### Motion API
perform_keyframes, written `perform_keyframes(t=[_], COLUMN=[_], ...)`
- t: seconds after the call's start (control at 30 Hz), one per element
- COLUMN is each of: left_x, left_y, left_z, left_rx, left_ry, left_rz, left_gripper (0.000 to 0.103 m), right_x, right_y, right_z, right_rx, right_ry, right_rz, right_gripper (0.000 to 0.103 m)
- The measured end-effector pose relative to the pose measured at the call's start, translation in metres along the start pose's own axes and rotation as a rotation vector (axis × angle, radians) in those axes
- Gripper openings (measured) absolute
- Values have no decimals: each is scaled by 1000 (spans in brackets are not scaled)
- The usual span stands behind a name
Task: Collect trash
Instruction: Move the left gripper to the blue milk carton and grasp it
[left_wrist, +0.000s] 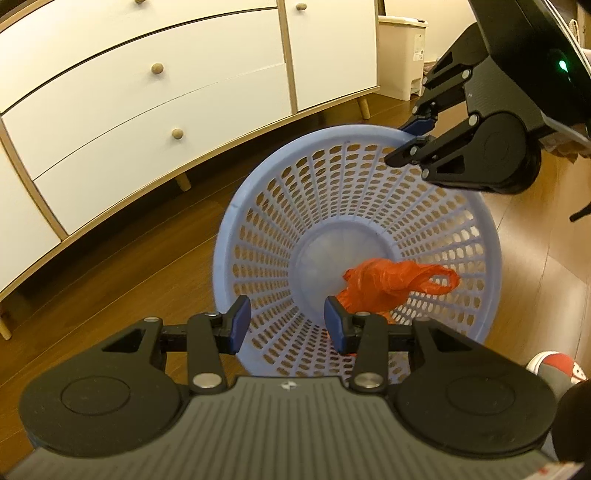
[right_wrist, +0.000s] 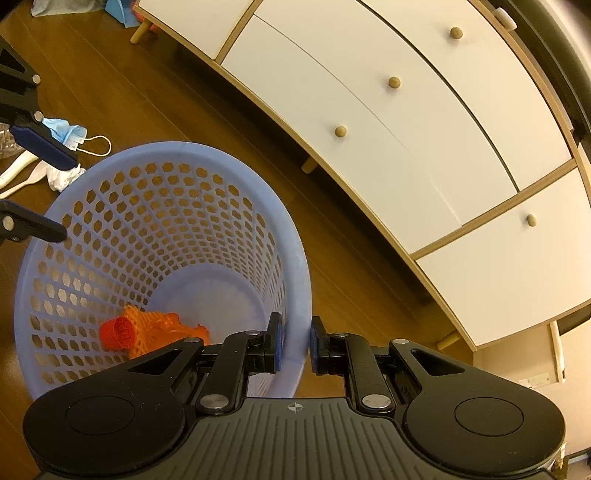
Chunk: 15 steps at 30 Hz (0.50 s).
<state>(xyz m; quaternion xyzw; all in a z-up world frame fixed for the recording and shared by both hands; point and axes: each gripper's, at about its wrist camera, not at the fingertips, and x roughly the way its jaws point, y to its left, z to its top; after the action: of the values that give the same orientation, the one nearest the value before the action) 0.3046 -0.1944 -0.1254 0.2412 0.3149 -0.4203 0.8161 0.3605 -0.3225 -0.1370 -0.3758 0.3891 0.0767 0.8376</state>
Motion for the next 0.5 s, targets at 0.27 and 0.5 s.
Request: perform_keyframes(t=[0.27, 0.5], left_x=[-17, -33], left_y=[19, 43], left_z=[-16, -37], left_rx=[-35, -81], left_ry=[3, 11], left_rz=[51, 95], left_gripper=[38, 38], right_x=[-1, -2], right_y=[3, 8], right_z=[3, 6], right_rx=[-16, -37], right_ry=[-1, -1], right_rz=[-4, -9], right_gripper=[11, 11])
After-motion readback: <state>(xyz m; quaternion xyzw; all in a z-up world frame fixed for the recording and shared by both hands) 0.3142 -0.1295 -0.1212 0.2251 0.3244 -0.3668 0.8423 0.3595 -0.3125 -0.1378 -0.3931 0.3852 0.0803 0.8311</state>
